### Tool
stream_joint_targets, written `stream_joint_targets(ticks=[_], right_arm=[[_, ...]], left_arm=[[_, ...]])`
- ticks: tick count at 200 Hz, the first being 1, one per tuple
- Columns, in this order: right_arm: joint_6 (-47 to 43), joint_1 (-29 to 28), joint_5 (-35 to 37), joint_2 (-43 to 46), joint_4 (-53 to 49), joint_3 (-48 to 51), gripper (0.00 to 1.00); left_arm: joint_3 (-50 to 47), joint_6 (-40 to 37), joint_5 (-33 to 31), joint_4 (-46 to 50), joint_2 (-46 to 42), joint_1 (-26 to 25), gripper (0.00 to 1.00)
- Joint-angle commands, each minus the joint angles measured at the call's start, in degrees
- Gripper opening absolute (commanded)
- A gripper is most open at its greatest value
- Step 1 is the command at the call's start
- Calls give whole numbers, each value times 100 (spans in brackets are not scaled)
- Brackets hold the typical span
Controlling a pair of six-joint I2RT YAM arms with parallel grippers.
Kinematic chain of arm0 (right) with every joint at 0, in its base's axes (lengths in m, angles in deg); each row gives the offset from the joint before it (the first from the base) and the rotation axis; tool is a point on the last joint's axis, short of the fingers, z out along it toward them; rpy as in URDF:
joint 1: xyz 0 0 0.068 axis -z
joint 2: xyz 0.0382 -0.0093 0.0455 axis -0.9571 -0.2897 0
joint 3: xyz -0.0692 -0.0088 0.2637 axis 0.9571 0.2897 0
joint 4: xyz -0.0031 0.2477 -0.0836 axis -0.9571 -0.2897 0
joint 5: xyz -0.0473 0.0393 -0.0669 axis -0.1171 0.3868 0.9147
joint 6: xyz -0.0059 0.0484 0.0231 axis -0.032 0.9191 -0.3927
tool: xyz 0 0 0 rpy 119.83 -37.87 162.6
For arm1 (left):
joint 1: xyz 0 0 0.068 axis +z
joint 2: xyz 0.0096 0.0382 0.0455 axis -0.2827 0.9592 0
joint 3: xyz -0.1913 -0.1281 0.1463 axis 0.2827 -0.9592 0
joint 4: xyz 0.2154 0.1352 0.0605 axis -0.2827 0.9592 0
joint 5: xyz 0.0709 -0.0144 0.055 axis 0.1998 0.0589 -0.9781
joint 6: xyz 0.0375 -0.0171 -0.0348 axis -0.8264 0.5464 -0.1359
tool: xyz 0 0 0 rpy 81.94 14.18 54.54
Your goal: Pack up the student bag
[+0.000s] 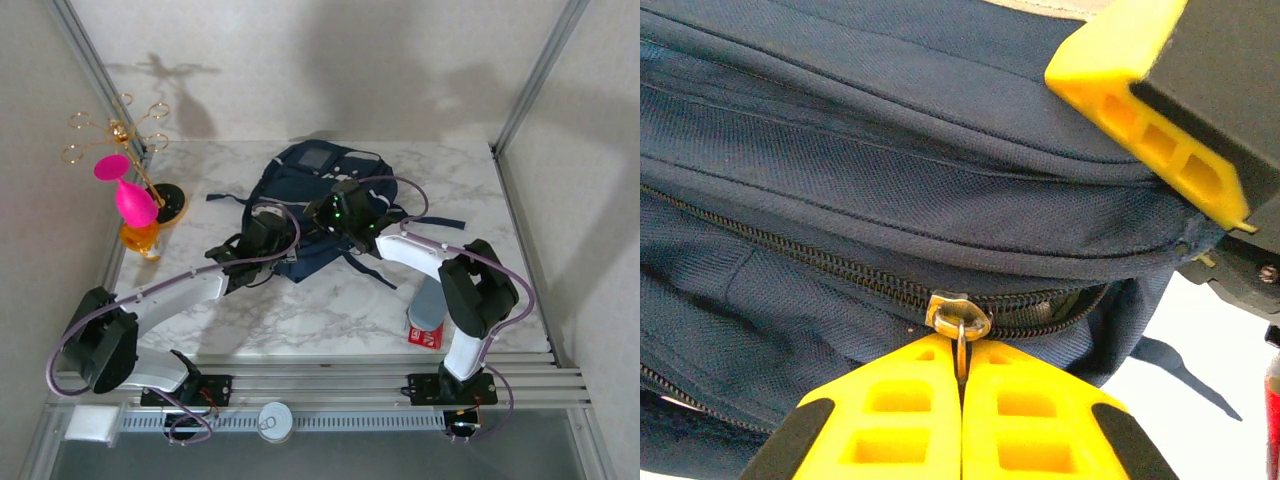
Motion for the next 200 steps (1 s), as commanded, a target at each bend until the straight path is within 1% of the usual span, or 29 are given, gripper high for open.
stream_joint_targets(ticks=[1, 14, 23, 28, 36, 49, 56, 66, 74, 86, 89, 95, 106, 112, 128, 146, 157, 172, 181, 192, 200], right_arm=[[-949, 74, -617, 196, -21, -207, 0], [-1351, 287, -965, 524, -173, -81, 0], [-1631, 536, -1309, 727, -299, -12, 0], [-1757, 700, -1567, 812, -331, 19, 0], [-1936, 981, -2177, 877, -409, 10, 0], [-2270, 1417, -3071, 761, -706, -198, 0], [-2452, 1595, -3242, 701, -940, -314, 0], [-2678, 1799, -3293, 660, -1148, -435, 0], [-2819, 1927, -3154, 619, -1330, -527, 0], [-2852, 2044, -2740, 550, -1710, -657, 0], [-2816, 2049, -2640, 540, -1722, -658, 2], [-2707, 2048, -2526, 549, -1620, -598, 8], [-2387, 1985, -2549, 598, -1264, -360, 26], [-2230, 1929, -2469, 622, -1186, -260, 33], [-1866, 1706, -1961, 761, -1227, -80, 45], [-1254, 1237, -1260, 1092, -962, 338, 60], [-745, 921, -856, 1247, -725, 650, 67], [-71, 559, -493, 1295, -391, 970, 72], [174, 354, -178, 1258, -321, 1019, 73], [631, 79, 293, 1196, -503, 954, 73], [947, -28, 471, 1156, -344, 988, 73]], left_arm=[[-319, 310, -443, 468, -623, 42, 0], [-444, 432, -596, 805, -739, 156, 0], [-535, 500, -653, 974, -791, 266, 0], [-608, 522, -648, 1001, -816, 333, 0], [-721, 547, -564, 976, -859, 422, 0], [-858, 555, -354, 818, -898, 490, 0], [-888, 550, -270, 756, -879, 499, 0], [-887, 549, -198, 709, -808, 502, 0], [-847, 518, -107, 674, -746, 501, 0], [-816, 515, 92, 530, -680, 502, 0], [-808, 515, 148, 481, -666, 497, 0], [-792, 498, 290, 370, -642, 481, 0], [-755, 504, 501, 160, -586, 429, 0], [-713, 515, 529, 90, -547, 382, 0], [-586, 524, 502, -6, -410, 252, 0], [-522, 556, 496, -96, -303, 173, 0], [-544, 563, 518, -188, -281, 159, 0], [-558, 568, 453, -185, -248, 159, 0], [-568, 576, 437, -200, -236, 163, 0], [-575, 585, 451, -251, -236, 168, 0], [-577, 569, 490, -294, -226, 166, 0]])
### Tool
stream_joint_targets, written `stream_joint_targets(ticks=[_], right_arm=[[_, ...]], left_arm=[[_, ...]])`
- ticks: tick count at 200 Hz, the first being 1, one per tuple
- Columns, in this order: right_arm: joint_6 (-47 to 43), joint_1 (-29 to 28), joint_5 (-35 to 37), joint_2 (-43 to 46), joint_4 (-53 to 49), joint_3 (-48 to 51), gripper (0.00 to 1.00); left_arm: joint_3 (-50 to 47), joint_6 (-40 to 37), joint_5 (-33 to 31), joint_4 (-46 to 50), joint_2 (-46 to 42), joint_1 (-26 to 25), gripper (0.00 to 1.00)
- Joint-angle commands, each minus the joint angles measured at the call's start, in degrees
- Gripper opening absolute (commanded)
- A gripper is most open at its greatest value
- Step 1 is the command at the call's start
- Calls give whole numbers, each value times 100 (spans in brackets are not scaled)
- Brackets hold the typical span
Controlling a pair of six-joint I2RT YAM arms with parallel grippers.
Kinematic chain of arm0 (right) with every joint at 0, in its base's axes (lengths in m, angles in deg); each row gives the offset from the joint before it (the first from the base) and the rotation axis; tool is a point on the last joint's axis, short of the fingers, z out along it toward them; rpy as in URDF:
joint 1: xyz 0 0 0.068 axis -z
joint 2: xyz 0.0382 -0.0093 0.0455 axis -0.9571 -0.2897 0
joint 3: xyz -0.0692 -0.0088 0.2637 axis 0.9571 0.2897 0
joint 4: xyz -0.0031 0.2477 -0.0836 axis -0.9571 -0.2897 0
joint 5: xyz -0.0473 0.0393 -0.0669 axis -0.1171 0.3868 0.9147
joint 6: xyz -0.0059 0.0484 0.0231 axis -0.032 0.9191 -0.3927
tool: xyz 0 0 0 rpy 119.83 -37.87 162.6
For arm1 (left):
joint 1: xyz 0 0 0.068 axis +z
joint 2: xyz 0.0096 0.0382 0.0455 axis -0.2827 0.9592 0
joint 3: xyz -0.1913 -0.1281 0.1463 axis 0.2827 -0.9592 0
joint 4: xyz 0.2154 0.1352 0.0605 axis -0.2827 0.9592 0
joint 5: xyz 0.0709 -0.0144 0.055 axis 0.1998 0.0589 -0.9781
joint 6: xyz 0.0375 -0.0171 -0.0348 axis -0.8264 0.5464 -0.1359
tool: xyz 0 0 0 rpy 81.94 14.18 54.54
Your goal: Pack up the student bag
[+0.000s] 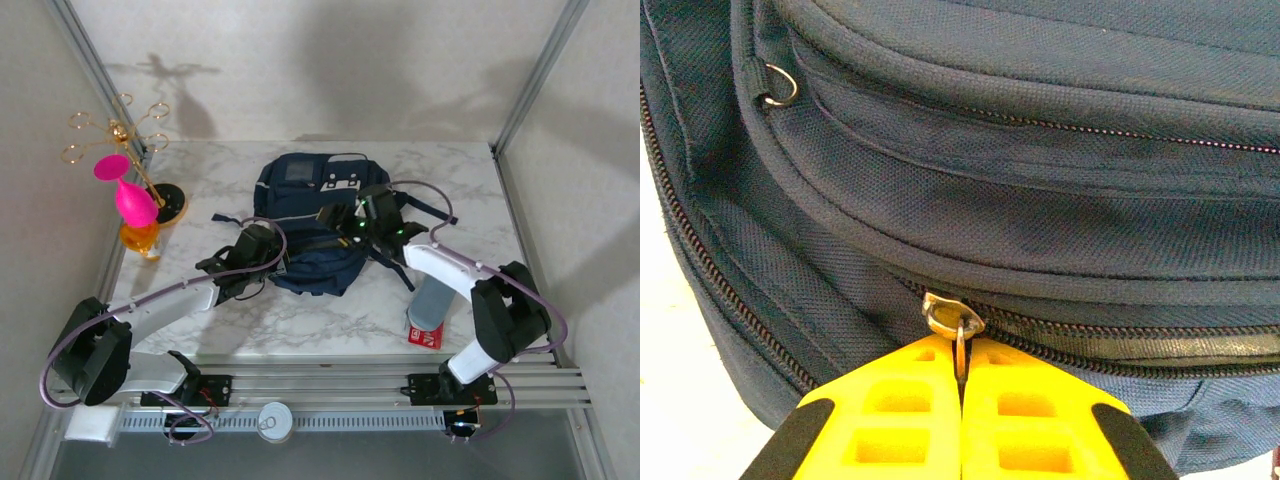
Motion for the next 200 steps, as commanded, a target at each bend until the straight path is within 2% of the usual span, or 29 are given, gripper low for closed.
stream_joint_targets(ticks=[1, 8, 24, 34, 45, 60, 69, 81, 90, 121, 143, 152, 177, 200], right_arm=[[1288, -345, 1107, -19, 461, 81, 73], [1521, -591, 1324, -92, 504, 60, 73], [1744, -768, 1893, -305, 515, -107, 72], [1804, -789, 2045, -465, 524, -231, 66], [1750, -809, 2127, -572, 685, -316, 56], [1492, -842, 2233, -699, 746, -506, 37], [1263, -864, 2149, -808, 732, -669, 27], [989, -874, 1900, -930, 621, -931, 9], [754, -892, 1732, -962, 491, -1096, 0], [-203, -764, 1166, -448, 499, -980, 0], [-810, -404, 706, 24, 299, -866, 0], [-1047, -76, 366, 134, 254, -858, 0], [-1623, 380, -633, 30, -168, -1122, 0], [-1927, 582, -1129, -4, -233, -1163, 0]], left_arm=[[144, 51, 56, -281, 45, -49, 0], [156, 39, 62, -296, 53, -48, 0], [197, 8, 26, -288, 86, -48, 0], [213, -9, 16, -278, 98, -49, 0], [236, -33, -12, -250, 99, -48, 0], [251, -51, -63, -197, 64, -40, 0], [258, -73, -96, -161, 20, -40, 0], [255, -73, -166, -88, -49, -40, 0], [226, -62, -208, -52, -139, -40, 0], [123, 167, -418, 252, -518, -40, 0], [200, 271, -727, 749, -615, -21, 0], [146, 294, -792, 772, -678, -9, 0], [82, 242, -749, 819, -592, 210, 0], [195, 156, -1057, 997, -349, 431, 0]])
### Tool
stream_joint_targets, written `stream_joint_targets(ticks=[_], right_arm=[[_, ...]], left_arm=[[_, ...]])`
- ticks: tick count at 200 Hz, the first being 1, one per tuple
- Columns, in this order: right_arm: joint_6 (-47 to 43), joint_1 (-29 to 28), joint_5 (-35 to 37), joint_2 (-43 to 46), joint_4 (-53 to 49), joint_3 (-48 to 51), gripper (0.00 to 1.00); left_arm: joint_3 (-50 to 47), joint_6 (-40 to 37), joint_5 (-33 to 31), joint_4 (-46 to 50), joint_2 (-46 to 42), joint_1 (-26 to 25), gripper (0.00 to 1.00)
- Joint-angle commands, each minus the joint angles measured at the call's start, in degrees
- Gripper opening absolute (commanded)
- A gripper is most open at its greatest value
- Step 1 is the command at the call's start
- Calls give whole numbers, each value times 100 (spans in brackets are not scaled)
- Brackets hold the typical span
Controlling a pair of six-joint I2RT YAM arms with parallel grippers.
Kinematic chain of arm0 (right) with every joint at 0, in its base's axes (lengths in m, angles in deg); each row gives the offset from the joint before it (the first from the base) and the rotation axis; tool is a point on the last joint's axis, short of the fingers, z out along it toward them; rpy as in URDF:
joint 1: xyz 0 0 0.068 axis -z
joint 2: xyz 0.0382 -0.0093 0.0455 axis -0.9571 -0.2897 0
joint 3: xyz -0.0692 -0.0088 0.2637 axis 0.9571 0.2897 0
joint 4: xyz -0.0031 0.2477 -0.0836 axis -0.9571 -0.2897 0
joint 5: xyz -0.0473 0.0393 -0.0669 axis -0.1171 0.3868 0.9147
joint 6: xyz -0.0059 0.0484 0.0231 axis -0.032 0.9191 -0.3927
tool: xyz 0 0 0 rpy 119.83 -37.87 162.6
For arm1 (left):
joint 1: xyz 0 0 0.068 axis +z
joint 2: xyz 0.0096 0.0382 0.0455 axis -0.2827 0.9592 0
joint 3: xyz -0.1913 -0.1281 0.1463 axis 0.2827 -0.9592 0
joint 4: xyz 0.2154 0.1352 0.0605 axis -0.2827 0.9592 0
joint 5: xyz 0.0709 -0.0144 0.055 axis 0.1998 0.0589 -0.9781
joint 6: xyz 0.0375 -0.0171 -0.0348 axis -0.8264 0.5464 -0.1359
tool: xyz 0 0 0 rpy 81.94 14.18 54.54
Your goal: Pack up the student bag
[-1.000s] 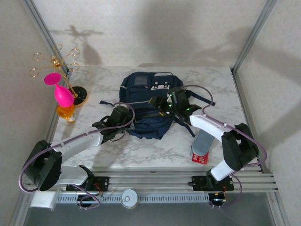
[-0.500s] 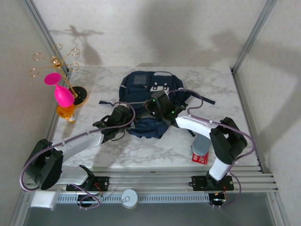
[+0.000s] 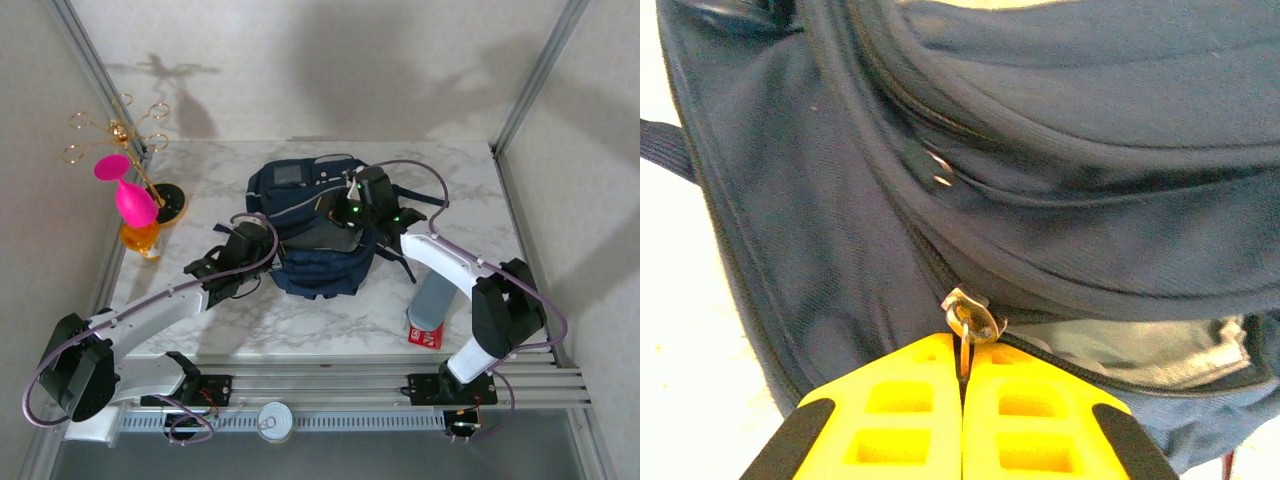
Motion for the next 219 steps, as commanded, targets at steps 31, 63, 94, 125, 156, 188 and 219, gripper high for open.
stream_joint_targets(ticks=[31, 63, 94, 125, 156, 188, 219], right_arm=[[-1210, 442, -465, 155, -429, -287, 0], [-1487, 443, -558, 42, -631, -237, 0], [-1435, 429, -1040, -127, -421, -242, 0], [-1598, 427, -869, -117, -714, -269, 0], [-1760, 457, -433, -214, -1031, -327, 0], [-1605, 341, -676, -480, -727, -520, 0], [-1863, 296, -513, -585, -1025, -684, 0]], left_arm=[[149, -53, -657, 570, 270, 879, 0], [244, -254, -732, 195, 601, 1275, 0], [387, -607, -940, -220, 1164, 1496, 0], [332, -676, -704, -559, 1349, 1792, 0], [134, -554, -551, -845, 1154, 2084, 0], [218, -609, -160, -1119, 1352, 2160, 0], [268, -519, -95, -921, 1321, 2178, 0]])
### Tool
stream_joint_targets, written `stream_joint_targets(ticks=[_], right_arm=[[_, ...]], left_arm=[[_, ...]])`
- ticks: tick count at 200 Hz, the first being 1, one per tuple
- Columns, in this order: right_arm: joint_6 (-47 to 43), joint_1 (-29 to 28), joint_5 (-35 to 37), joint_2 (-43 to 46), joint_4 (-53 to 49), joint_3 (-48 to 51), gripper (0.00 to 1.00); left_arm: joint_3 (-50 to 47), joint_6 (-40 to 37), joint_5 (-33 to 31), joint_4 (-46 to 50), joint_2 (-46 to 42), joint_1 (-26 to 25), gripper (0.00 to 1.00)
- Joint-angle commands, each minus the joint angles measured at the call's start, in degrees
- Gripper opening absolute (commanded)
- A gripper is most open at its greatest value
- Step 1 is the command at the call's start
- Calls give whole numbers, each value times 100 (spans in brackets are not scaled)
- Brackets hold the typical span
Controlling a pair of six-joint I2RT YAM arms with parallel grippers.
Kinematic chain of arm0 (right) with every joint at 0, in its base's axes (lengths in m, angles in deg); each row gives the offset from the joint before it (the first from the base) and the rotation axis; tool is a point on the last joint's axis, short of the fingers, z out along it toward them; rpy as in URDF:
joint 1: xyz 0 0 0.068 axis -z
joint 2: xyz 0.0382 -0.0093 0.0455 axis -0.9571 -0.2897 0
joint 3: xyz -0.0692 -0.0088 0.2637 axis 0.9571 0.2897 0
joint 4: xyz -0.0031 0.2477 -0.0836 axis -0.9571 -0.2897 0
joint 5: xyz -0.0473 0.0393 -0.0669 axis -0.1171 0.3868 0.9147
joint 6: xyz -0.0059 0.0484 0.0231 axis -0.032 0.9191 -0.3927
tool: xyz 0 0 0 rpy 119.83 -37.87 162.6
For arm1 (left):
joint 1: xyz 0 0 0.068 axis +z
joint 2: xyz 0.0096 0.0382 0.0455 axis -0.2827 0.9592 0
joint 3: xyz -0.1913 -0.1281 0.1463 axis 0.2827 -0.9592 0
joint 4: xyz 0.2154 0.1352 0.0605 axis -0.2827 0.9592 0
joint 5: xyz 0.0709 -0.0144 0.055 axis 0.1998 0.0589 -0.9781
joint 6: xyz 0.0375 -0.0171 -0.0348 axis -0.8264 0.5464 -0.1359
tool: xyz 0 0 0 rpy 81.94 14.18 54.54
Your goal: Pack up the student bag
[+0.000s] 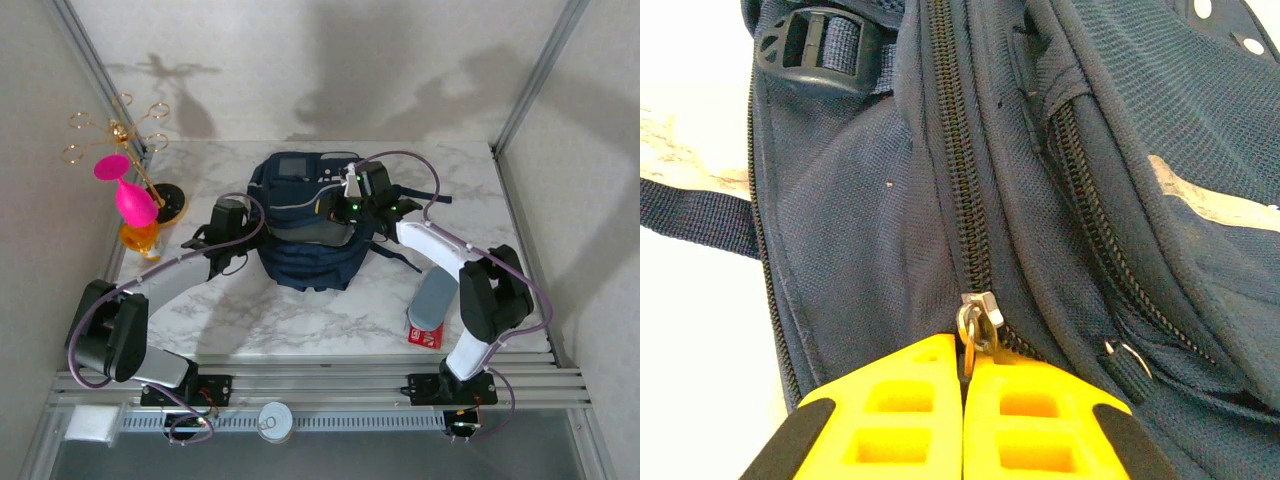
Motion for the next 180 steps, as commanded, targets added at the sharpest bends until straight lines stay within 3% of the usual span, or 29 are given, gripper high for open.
stream_joint_targets(ticks=[1, 37, 64, 108, 138, 160, 169, 175, 180], right_arm=[[-431, 106, -77, 42, -634, -201, 0], [-465, 101, -193, 156, -549, -93, 0], [-549, 125, -77, 153, -941, -190, 0], [-544, 370, 357, 477, -1283, -112, 0], [-734, 97, -250, 203, -982, -129, 0], [-801, 11, -246, 100, -1113, -253, 0], [-807, 20, -150, 185, -1160, -248, 12], [-833, 24, -97, 262, -1210, -242, 23], [-852, 23, -87, 330, -1256, -233, 31]], left_arm=[[1, 178, -1266, 155, 62, 536, 0], [-2, 133, -1248, 410, 144, 536, 2], [113, -246, -1957, 390, 236, 546, 0], [-800, -1397, -2546, -1338, -612, 619, 0], [-287, -1669, -1894, -976, -72, 723, 0], [-299, -1487, -1481, -925, -64, 654, 0], [-322, -1389, -1377, -797, -127, 620, 1], [-331, -1299, -1302, -672, -175, 603, 6], [-347, -1252, -1214, -579, -211, 590, 15]])
